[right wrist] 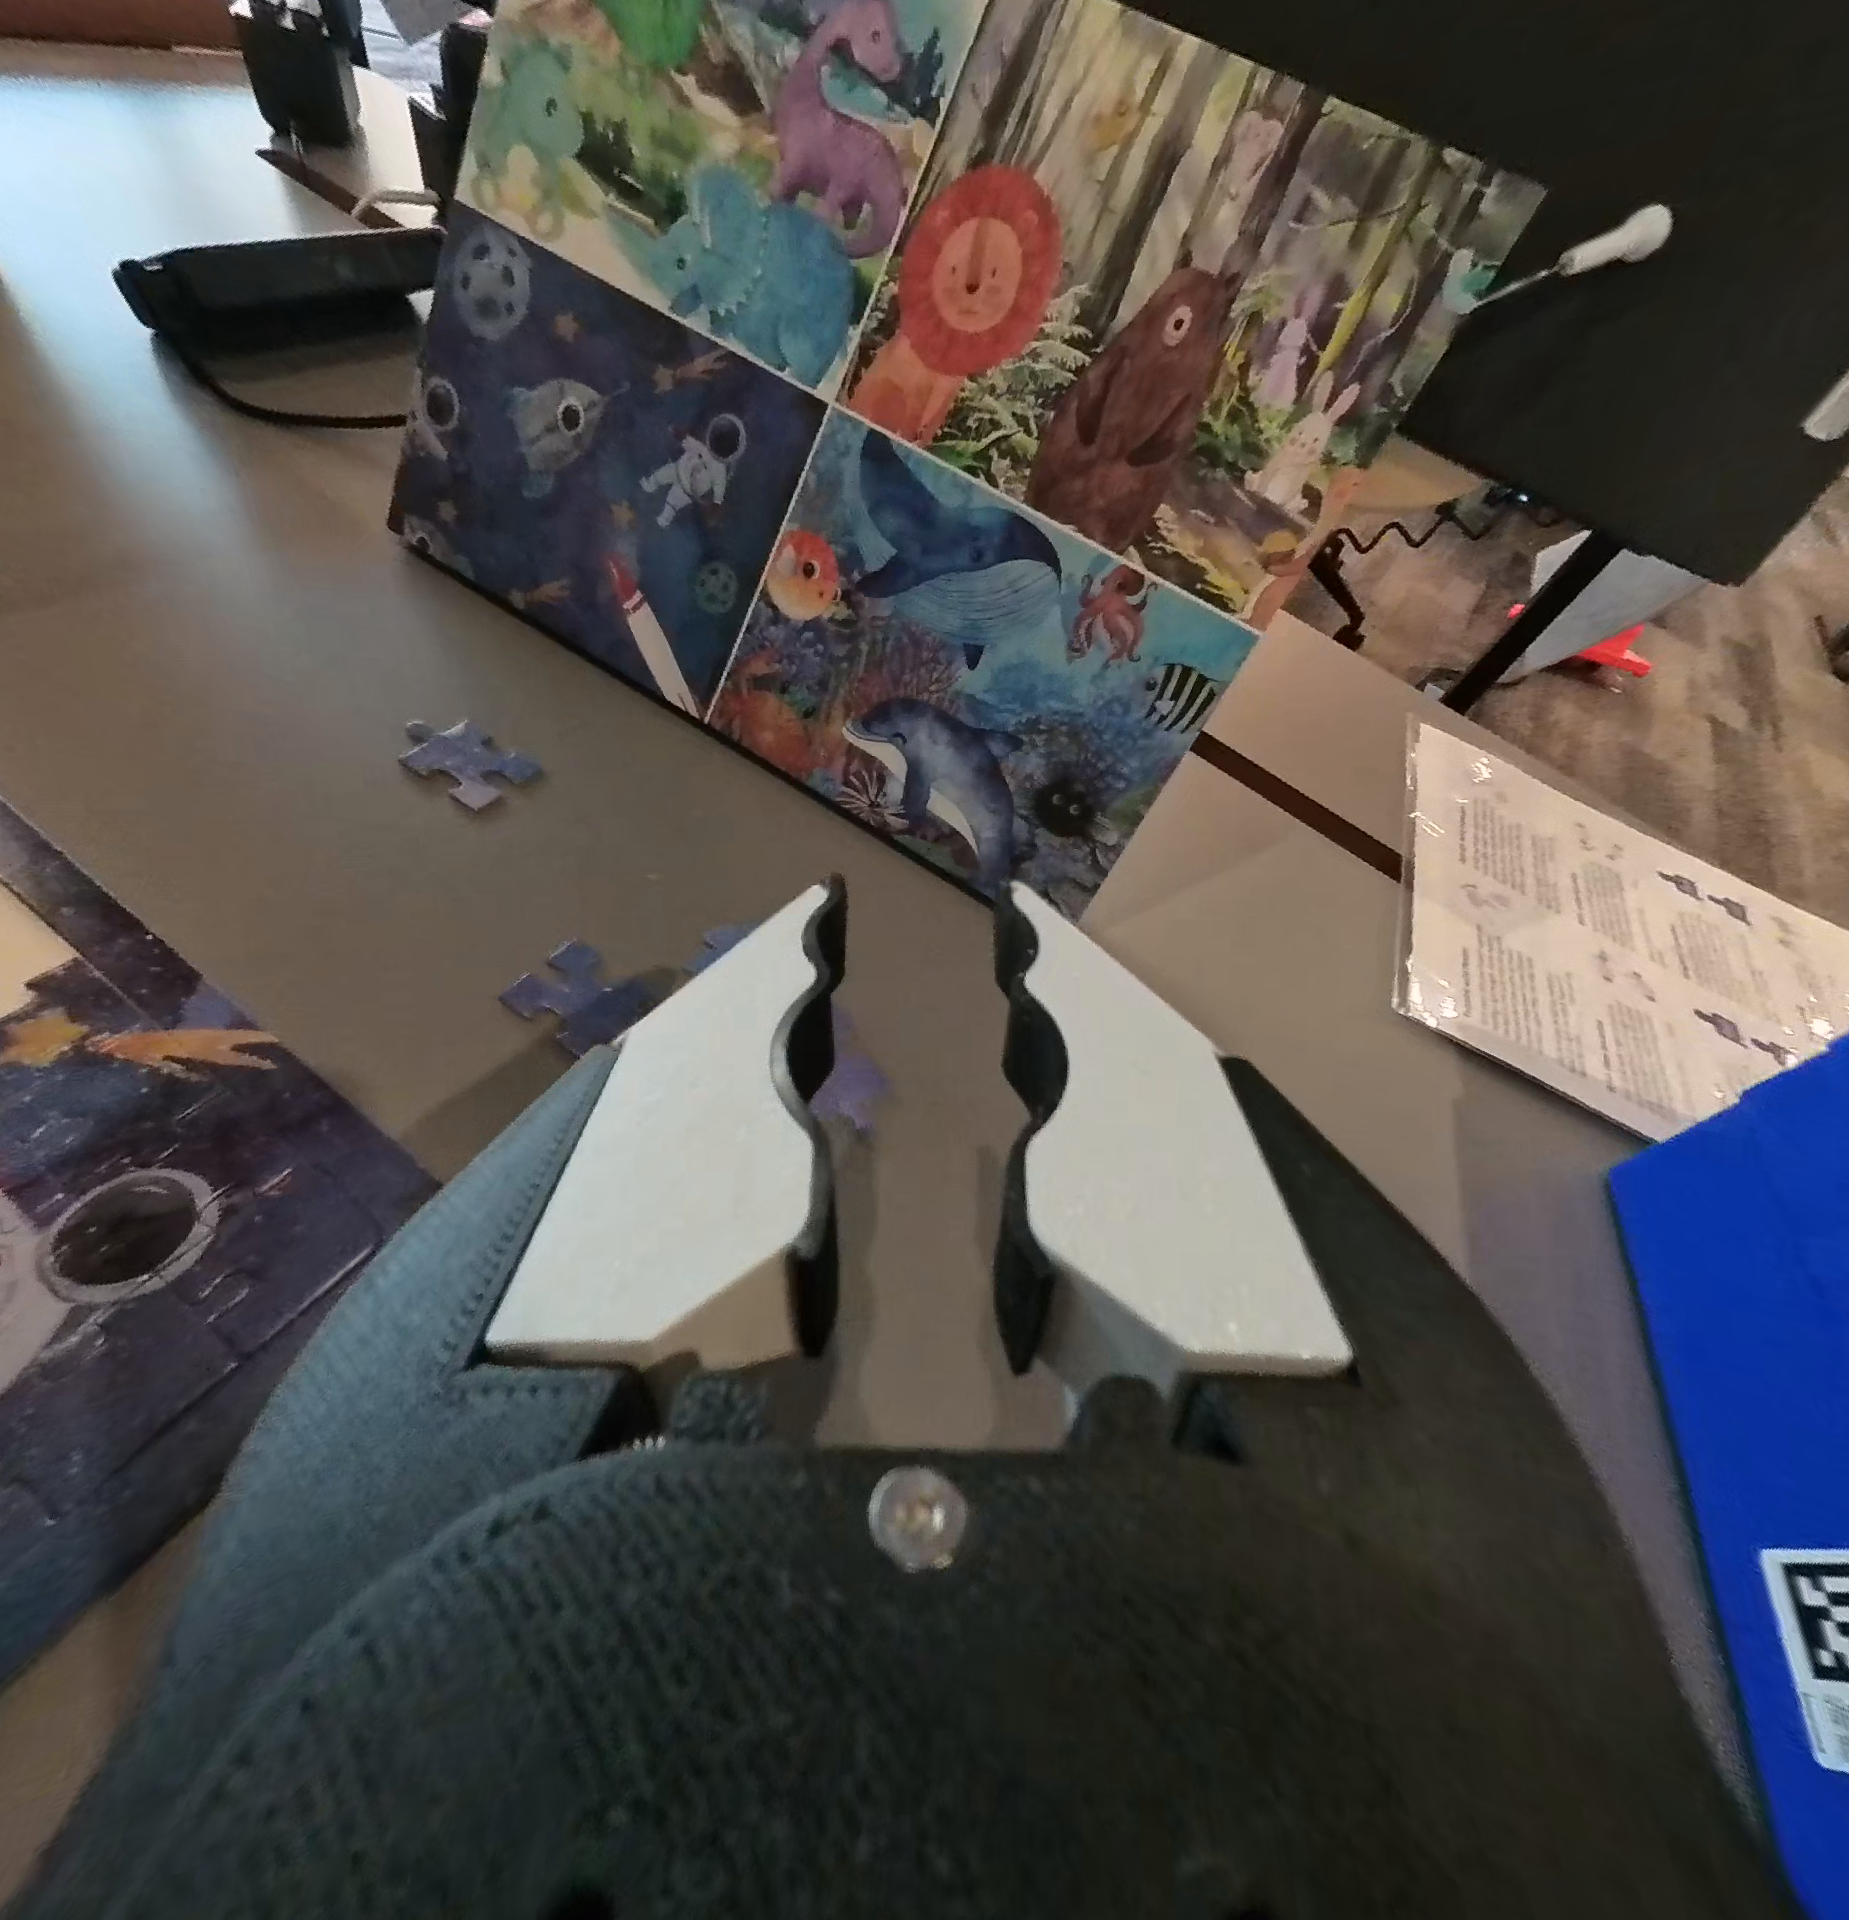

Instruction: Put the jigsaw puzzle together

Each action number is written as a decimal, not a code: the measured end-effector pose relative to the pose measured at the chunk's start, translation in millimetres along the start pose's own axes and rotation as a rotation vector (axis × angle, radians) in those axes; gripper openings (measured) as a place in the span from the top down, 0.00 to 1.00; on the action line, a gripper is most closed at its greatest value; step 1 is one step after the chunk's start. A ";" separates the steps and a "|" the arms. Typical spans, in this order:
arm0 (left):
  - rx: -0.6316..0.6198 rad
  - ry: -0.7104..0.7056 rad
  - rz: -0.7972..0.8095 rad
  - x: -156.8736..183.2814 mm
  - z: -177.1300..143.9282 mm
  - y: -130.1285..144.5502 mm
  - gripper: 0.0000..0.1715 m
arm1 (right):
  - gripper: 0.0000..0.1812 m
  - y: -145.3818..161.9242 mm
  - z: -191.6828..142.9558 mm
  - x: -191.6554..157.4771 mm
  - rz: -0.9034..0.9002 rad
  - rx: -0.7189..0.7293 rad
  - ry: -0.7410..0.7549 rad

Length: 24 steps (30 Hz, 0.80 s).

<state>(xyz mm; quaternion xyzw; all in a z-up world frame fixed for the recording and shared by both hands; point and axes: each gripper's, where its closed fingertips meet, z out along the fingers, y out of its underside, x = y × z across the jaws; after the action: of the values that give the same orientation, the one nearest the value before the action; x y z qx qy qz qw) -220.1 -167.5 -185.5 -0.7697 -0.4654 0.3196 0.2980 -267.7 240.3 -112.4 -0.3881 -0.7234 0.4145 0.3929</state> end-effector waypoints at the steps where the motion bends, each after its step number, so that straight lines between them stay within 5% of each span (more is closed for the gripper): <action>1: -0.025 0.004 -0.011 0.2 4.4 4.2 0.73 | 0.85 -0.2 0.1 -1.0 -0.007 -0.002 0.000; 6: -0.091 0.000 -0.087 -3.1 18.8 9.5 0.67 | 0.86 -4.4 -2.3 -2.2 -0.079 -0.010 0.037; 8: -0.103 0.073 -0.105 7.2 21.4 7.8 0.79 | 0.86 -8.7 -4.1 -4.4 -0.096 0.003 0.040; 12: -0.102 0.086 -0.089 10.6 20.2 7.6 0.86 | 0.86 -11.5 -7.3 -1.2 -0.101 0.017 0.055; 14: -0.096 0.112 -0.075 16.0 16.8 7.5 1.00 | 0.86 -12.5 -9.3 2.1 -0.085 0.026 0.057; 16: -0.090 0.110 -0.056 17.5 13.7 7.3 1.00 | 0.86 -14.8 -13.0 7.3 -0.072 0.039 0.068; 24: 0.166 0.198 0.059 45.5 -8.8 -47.3 0.98 | 0.87 -21.3 -24.7 24.8 -0.005 0.089 0.099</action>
<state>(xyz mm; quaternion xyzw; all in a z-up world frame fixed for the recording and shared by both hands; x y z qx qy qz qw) -221.7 -109.2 -154.0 -0.7835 -0.3828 0.2882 0.3956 -260.5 262.0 -78.5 -0.3886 -0.6848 0.4255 0.4460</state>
